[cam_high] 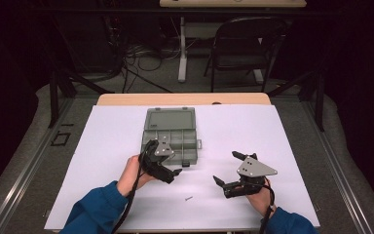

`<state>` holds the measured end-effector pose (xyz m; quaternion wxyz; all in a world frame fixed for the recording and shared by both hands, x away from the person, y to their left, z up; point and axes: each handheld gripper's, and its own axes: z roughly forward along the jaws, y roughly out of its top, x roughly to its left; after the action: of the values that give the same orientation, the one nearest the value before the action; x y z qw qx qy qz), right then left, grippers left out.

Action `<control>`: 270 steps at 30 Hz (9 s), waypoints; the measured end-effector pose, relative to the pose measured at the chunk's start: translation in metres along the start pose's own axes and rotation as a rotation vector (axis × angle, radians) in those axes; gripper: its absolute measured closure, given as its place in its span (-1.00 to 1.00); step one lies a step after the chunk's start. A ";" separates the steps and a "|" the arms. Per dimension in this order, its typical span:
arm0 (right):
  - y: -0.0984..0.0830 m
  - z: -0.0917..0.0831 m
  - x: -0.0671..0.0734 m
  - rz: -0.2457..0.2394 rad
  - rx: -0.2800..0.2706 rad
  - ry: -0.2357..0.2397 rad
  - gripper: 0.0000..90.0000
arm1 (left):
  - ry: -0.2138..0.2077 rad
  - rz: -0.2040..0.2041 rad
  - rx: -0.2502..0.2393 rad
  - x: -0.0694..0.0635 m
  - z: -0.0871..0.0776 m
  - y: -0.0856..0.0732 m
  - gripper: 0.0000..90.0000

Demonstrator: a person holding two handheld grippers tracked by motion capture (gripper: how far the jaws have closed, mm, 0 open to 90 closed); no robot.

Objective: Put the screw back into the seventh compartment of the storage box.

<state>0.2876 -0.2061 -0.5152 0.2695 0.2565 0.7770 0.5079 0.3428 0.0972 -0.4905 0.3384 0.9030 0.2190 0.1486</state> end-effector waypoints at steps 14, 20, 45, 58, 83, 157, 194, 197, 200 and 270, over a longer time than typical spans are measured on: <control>0.000 0.000 0.000 0.007 -0.006 0.003 -1.00 | -0.019 0.022 0.024 -0.016 0.001 -0.008 -0.95; 0.000 0.001 0.000 0.009 -0.003 0.002 -1.00 | -0.038 0.038 0.042 -0.026 0.010 -0.008 -1.00; 0.000 0.001 -0.001 0.015 -0.003 0.002 -1.00 | -0.113 0.077 0.092 -0.046 0.030 -0.014 -1.00; 0.000 0.002 -0.002 0.015 -0.009 0.001 -1.00 | -0.156 0.116 0.120 -0.057 0.035 -0.015 -0.83; 0.000 0.004 -0.001 0.010 -0.005 0.004 -1.00 | -0.292 0.187 0.163 -0.070 0.040 -0.020 0.72; 0.002 0.002 -0.001 0.011 -0.034 -0.007 -1.00 | -0.177 0.151 0.066 -0.036 0.005 -0.013 0.95; 0.002 0.002 -0.001 0.009 -0.032 -0.013 -1.00 | -0.099 0.119 0.020 -0.014 -0.009 -0.009 0.95; 0.001 0.002 -0.001 0.010 -0.030 -0.011 -1.00 | -0.099 0.115 0.018 -0.012 -0.009 -0.009 0.95; 0.002 0.002 -0.001 0.009 -0.031 -0.012 -1.00 | -0.094 0.112 0.014 -0.010 -0.010 -0.008 0.95; 0.001 0.003 -0.001 0.008 -0.025 -0.011 -1.00 | 0.049 -0.038 0.014 0.041 0.032 0.006 0.94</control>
<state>0.2902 -0.2045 -0.5149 0.2749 0.2587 0.7681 0.5172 0.3930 0.0963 -0.5049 0.3297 0.8970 0.2454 0.1625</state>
